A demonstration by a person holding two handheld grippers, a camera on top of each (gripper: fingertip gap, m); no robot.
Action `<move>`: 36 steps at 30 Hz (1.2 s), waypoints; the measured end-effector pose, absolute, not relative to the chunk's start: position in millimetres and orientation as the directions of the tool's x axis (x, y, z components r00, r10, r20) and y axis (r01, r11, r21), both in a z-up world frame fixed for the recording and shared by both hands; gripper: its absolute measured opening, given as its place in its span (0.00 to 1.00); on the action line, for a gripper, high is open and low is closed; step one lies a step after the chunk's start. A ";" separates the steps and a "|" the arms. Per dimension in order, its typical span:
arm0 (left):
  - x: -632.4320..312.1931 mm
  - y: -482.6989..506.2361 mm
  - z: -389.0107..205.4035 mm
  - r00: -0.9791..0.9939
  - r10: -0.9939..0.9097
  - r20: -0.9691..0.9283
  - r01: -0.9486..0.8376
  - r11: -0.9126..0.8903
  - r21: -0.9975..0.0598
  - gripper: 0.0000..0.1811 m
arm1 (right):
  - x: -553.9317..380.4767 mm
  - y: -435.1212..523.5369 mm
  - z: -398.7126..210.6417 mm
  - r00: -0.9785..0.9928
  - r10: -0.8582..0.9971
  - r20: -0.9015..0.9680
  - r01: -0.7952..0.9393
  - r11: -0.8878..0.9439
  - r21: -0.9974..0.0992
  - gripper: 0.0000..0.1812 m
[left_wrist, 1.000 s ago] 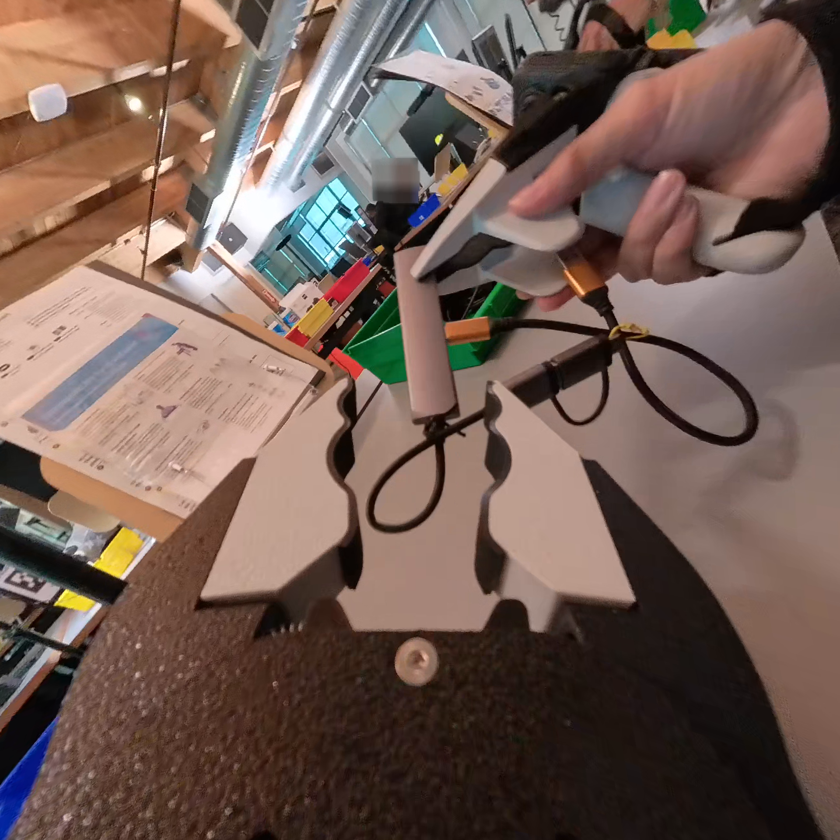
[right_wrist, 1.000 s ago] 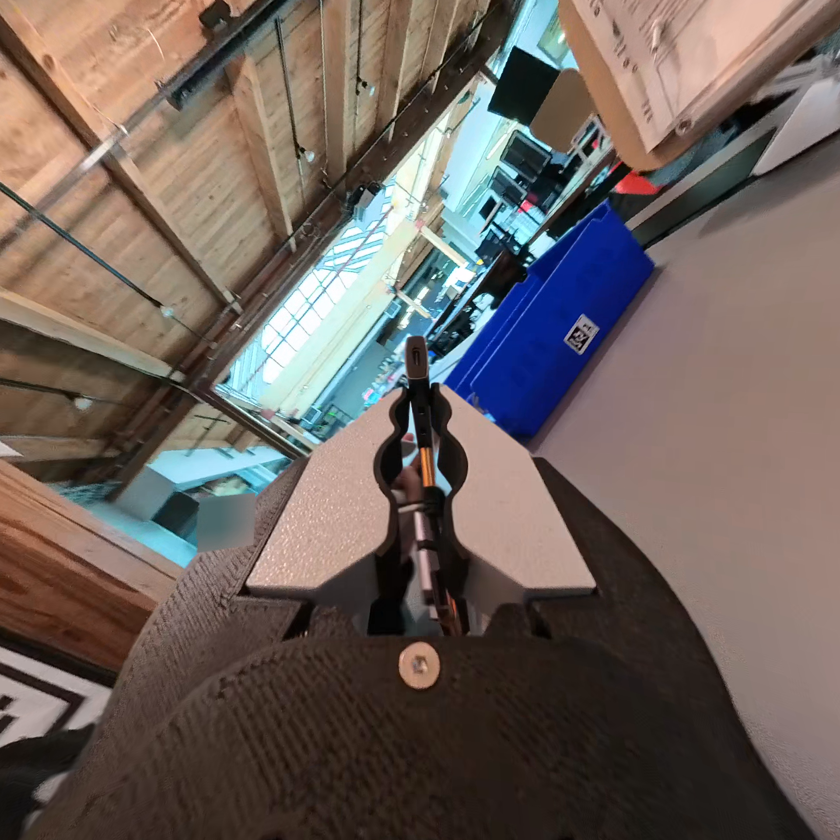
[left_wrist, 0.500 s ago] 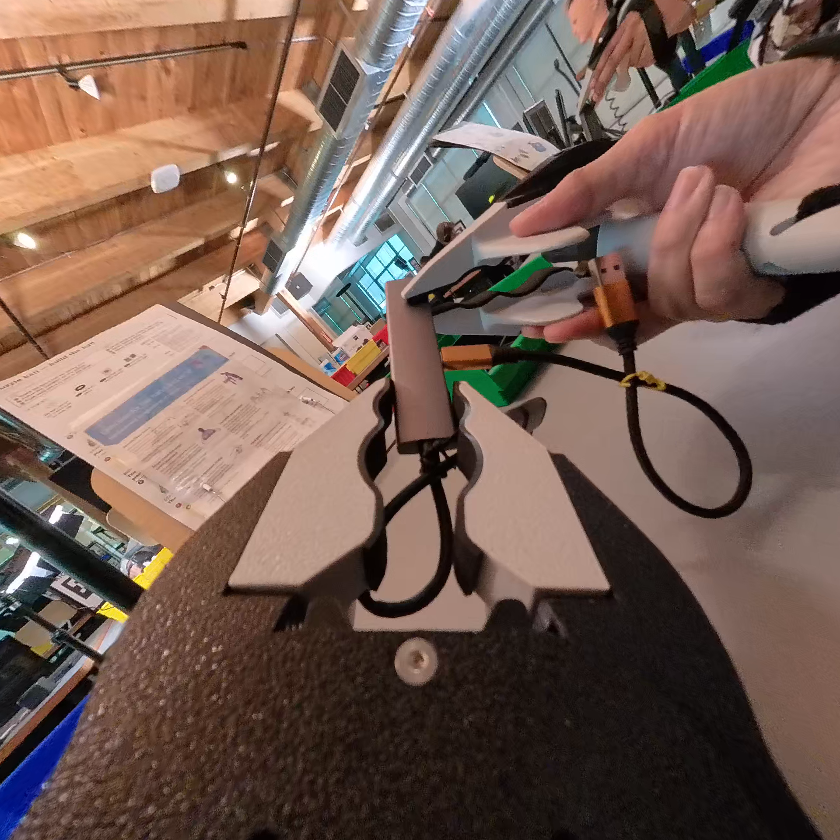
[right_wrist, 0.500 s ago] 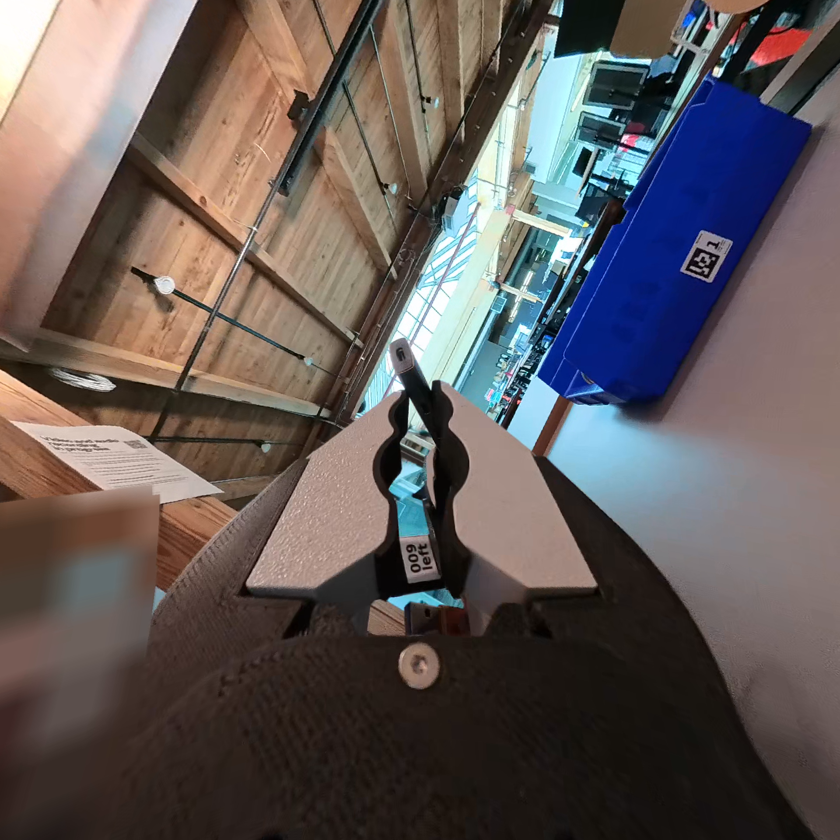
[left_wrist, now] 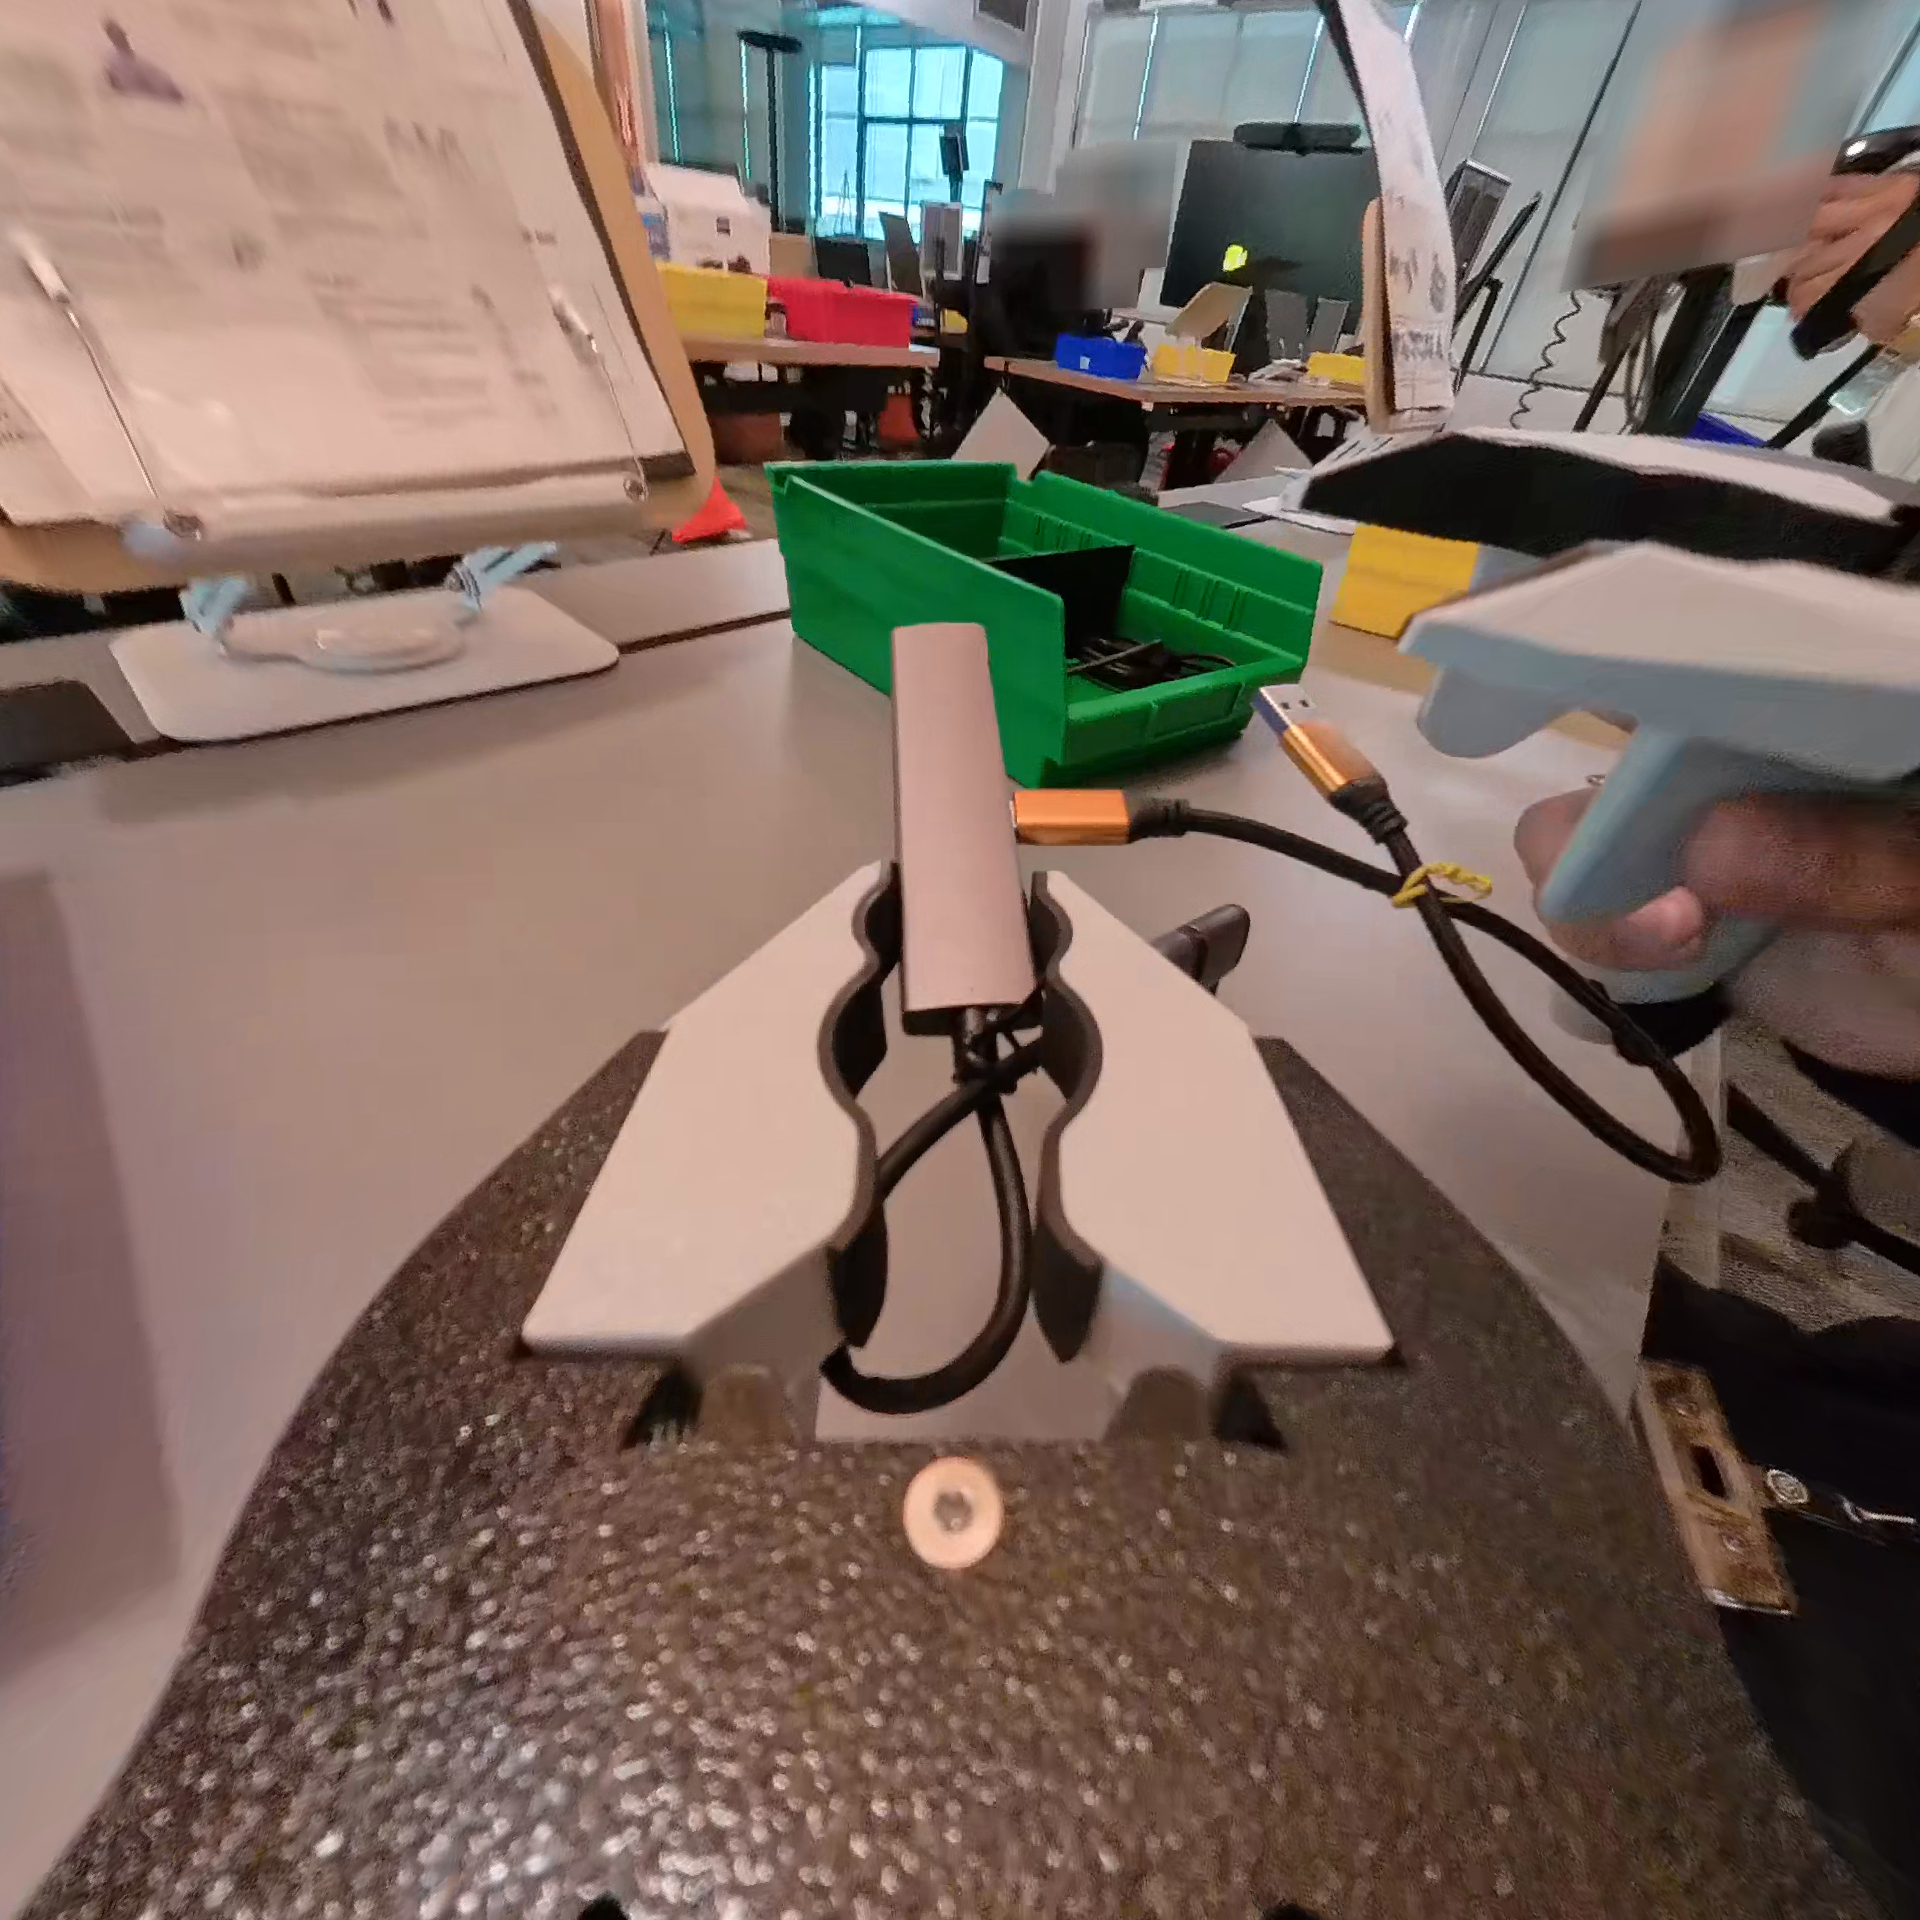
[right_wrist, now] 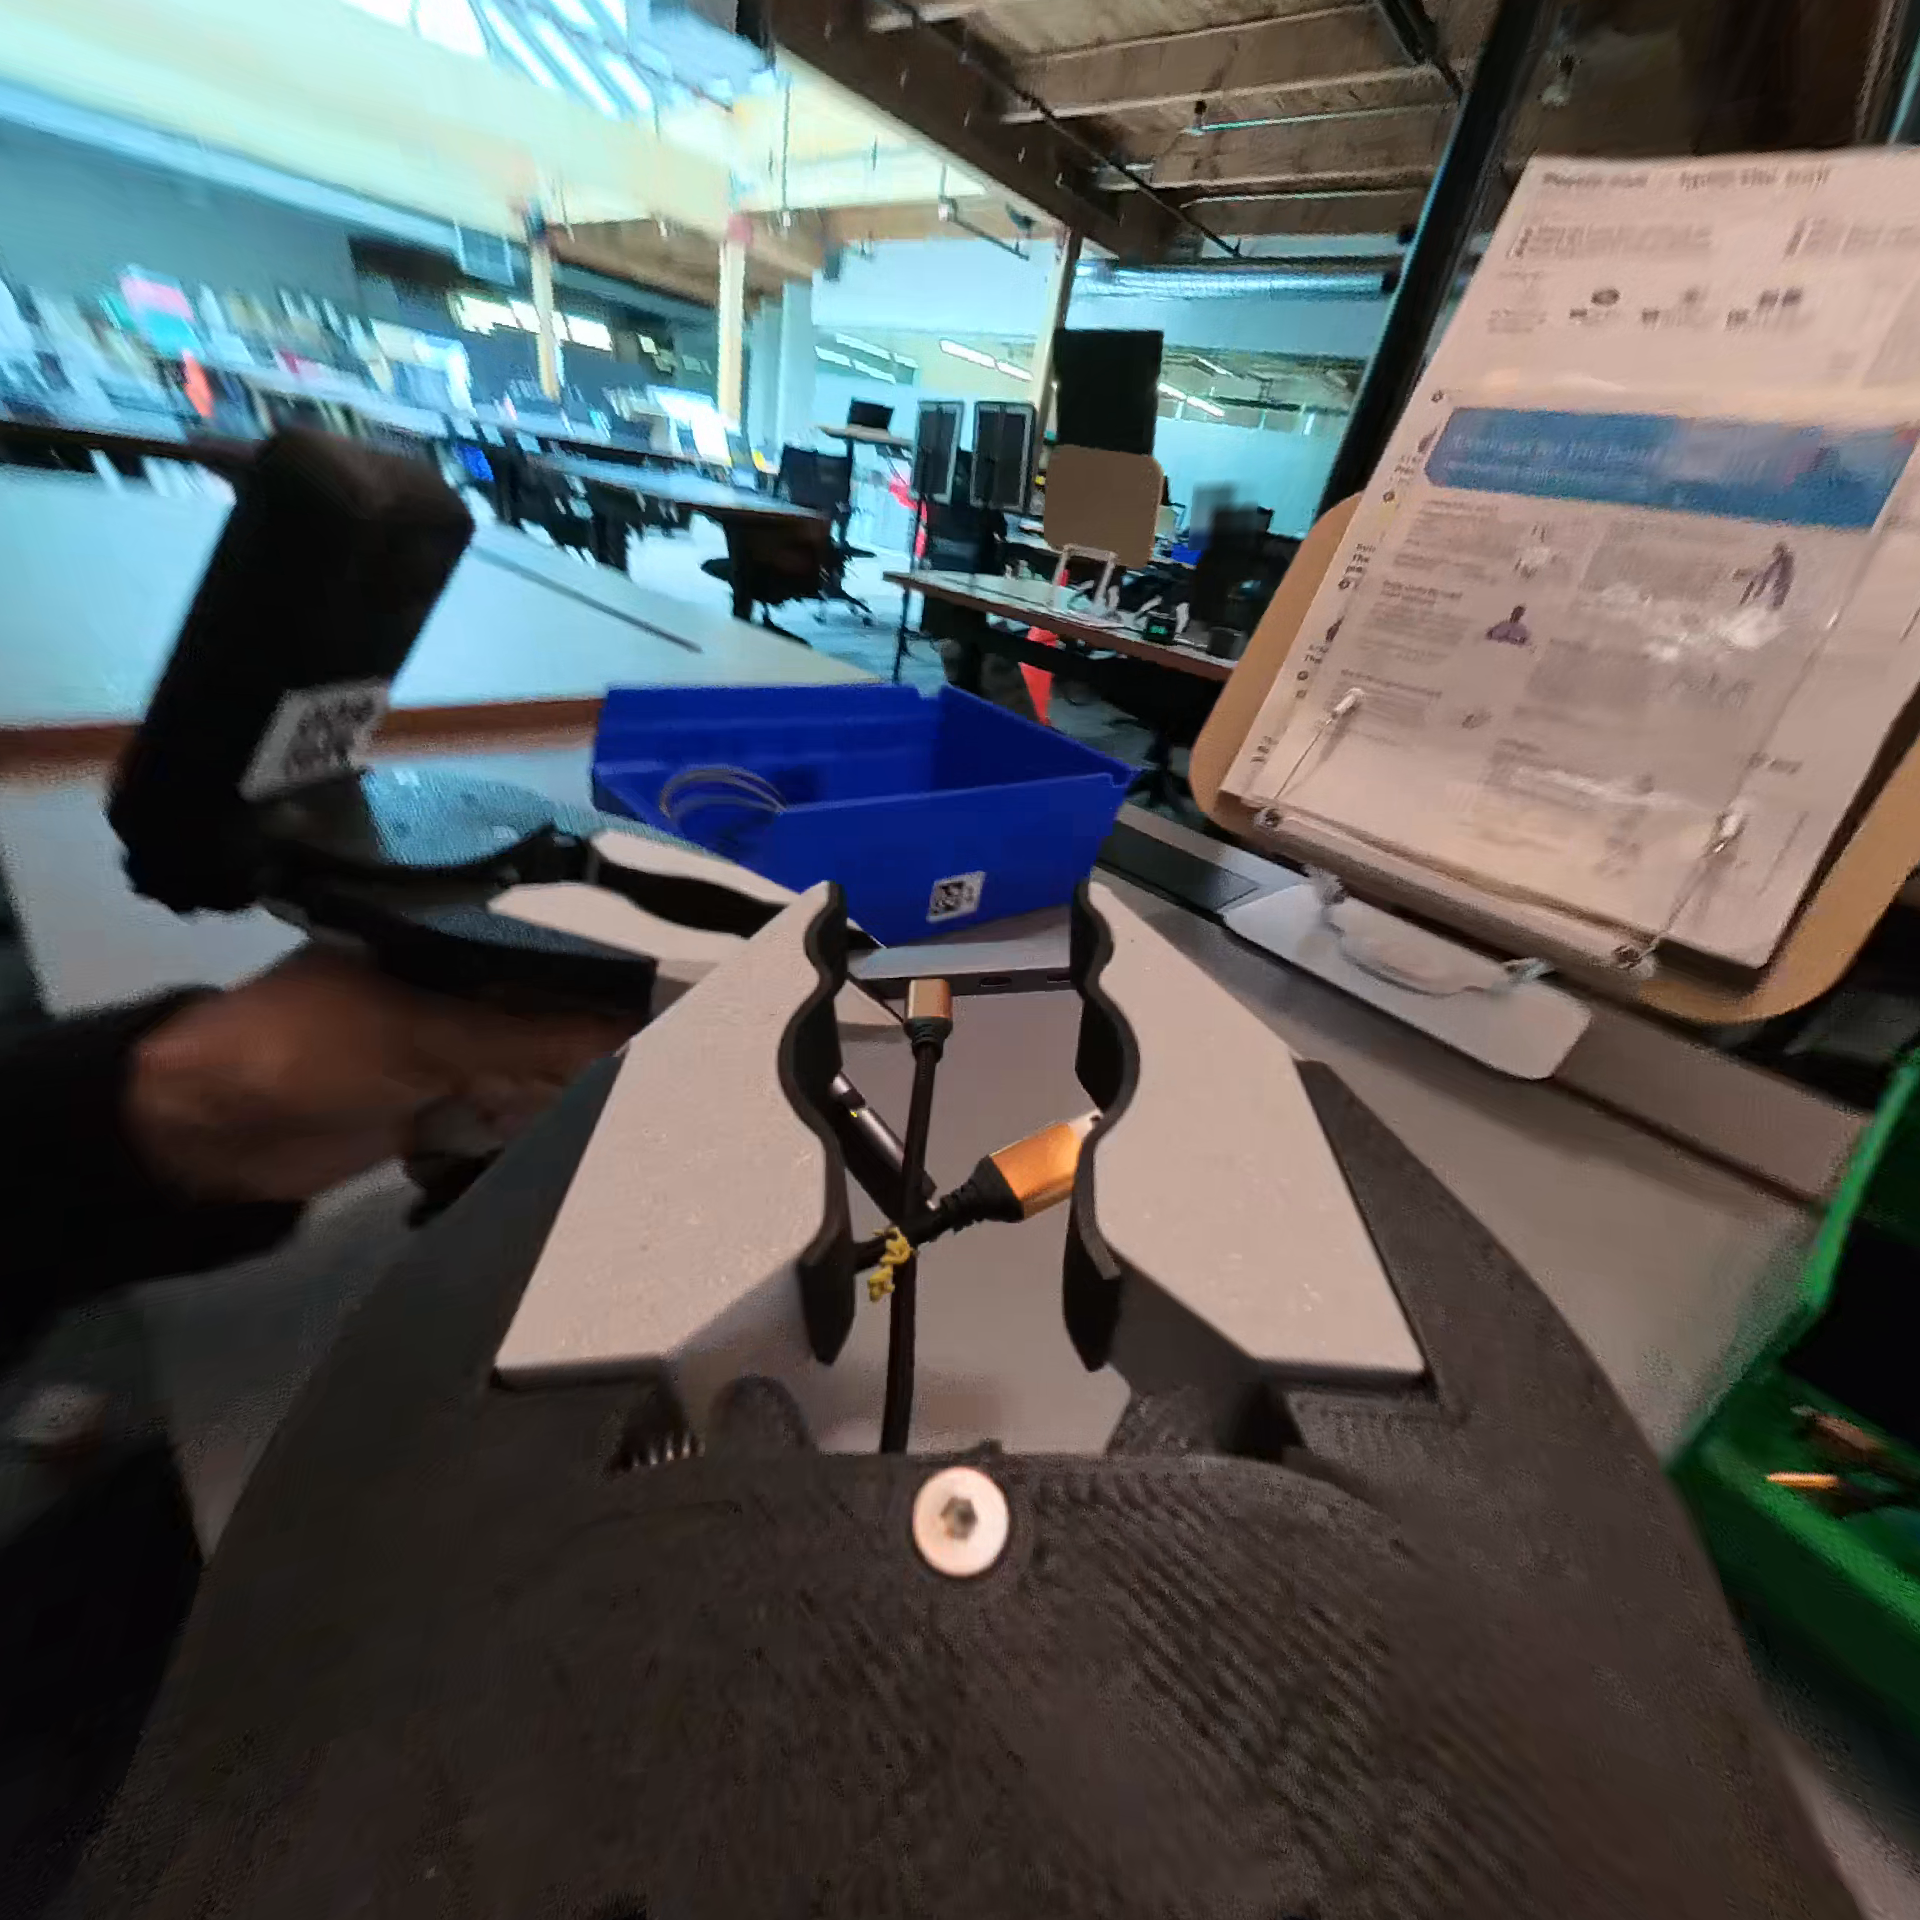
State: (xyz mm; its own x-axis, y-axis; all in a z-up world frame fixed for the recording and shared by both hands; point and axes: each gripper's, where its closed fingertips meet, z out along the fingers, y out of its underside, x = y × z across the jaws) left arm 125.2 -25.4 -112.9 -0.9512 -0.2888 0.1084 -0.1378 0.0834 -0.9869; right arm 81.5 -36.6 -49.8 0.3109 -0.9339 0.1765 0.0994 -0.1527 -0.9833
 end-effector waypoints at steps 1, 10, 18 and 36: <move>125.6 -25.5 -115.5 -0.951 -0.287 0.116 -0.147 0.087 -0.985 0.12 | 85.0 -33.9 -56.6 0.300 -0.925 0.232 0.094 -0.214 -0.972 0.22; 123.2 -29.0 -125.1 -0.950 -0.309 0.042 -0.097 0.165 -0.982 0.12 | 101.1 -37.9 -105.6 0.304 -0.902 0.305 -0.052 -0.335 -0.941 0.11; 115.4 -35.9 -131.9 -0.953 -0.291 0.088 -0.147 0.186 -0.972 0.12 | 106.5 -37.5 -115.4 0.288 -0.911 0.297 -0.049 -0.323 -0.945 0.06; 118.1 -34.9 -136.2 -0.946 -0.319 0.049 -0.119 0.205 -0.972 0.12 | 109.5 -43.5 -121.0 0.271 -0.945 0.185 -0.088 -0.216 -0.972 0.11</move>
